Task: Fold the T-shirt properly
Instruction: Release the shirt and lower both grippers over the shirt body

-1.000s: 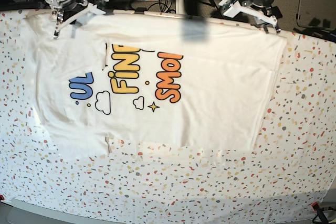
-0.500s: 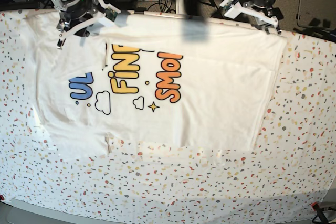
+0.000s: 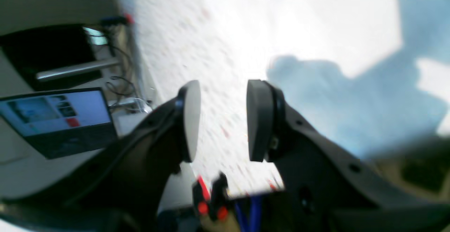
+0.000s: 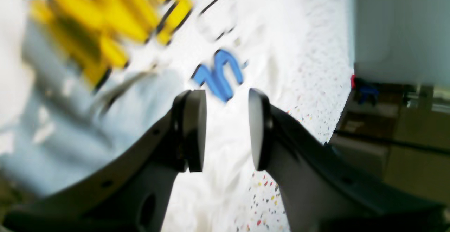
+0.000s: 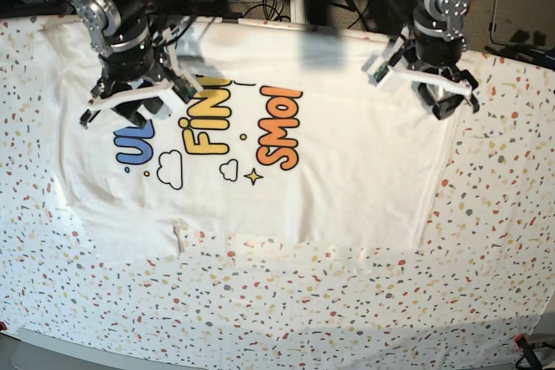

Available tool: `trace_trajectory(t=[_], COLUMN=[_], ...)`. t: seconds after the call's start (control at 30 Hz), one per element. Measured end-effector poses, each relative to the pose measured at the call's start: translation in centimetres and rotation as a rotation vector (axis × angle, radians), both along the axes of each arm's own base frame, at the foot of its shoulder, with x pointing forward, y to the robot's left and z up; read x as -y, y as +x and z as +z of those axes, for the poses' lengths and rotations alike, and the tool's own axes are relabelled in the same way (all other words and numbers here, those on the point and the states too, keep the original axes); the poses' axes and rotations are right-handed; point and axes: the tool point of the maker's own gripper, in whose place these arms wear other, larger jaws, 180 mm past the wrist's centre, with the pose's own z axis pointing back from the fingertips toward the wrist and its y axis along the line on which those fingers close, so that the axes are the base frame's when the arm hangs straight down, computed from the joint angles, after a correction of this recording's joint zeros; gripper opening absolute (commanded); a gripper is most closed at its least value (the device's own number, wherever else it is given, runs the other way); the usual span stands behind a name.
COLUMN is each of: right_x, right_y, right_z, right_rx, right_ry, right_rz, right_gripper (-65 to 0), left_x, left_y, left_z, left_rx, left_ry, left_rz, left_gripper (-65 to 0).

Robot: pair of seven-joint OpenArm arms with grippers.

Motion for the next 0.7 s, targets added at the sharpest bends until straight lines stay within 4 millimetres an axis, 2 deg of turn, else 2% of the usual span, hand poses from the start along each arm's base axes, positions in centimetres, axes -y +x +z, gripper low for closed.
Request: trace_trajectory(t=[0.13,0.27,0.47,0.7], right_x=[1.4,2.9,4.2,5.0], right_y=[2.0,2.3,2.5,2.6], right_z=[3.0,4.4,5.2,5.7], right_rx=[0.171,0.242,0.26,0.276], right_ry=[0.008,-0.005,-0.072,-0.092], right_rz=[-0.076,-0.117,-0.097,-0.098], right_gripper=[-44.6,-44.6,-44.6,-44.6], left_x=[0.3,1.0,3.8,5.9], left_y=[2.7,4.4,4.6,4.9], left_z=[1.7,3.1,3.3,3.9], left_rx=[0.064,0.113,0.125,0.146], left_ry=[-0.097,-0.139,-0.235,-0.299], left_rz=[0.042,0.049,0.03,-0.003], left_gripper=[-43.3,-43.3,-43.3,-43.3])
